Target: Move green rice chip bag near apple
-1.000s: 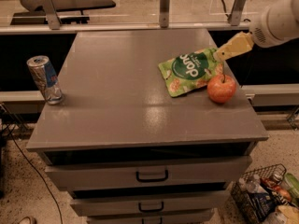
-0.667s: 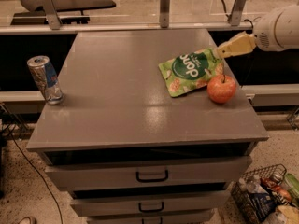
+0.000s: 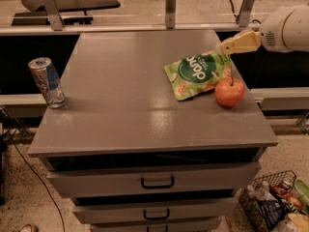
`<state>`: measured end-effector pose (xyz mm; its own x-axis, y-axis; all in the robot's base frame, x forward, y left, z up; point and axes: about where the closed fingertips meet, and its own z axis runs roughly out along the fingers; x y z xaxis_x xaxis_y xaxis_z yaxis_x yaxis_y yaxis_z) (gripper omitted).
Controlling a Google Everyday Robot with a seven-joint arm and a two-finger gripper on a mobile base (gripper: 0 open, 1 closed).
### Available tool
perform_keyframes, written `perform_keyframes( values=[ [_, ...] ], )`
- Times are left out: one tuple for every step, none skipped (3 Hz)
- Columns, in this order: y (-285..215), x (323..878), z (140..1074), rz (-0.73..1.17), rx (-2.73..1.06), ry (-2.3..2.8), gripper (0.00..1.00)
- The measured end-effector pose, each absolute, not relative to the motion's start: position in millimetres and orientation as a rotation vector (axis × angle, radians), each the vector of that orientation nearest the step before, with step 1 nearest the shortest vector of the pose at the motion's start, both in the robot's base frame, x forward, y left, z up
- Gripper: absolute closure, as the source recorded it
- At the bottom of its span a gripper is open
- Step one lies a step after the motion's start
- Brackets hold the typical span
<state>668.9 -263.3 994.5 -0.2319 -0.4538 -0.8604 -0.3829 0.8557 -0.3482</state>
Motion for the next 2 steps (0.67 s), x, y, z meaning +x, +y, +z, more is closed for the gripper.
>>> perform_keyframes(
  values=[
    [-271, 712, 1009, -0.038, -0.575, 1.756, 0.0],
    [-289, 745, 1041, -0.068, -0.538, 1.64, 0.0]
  ],
)
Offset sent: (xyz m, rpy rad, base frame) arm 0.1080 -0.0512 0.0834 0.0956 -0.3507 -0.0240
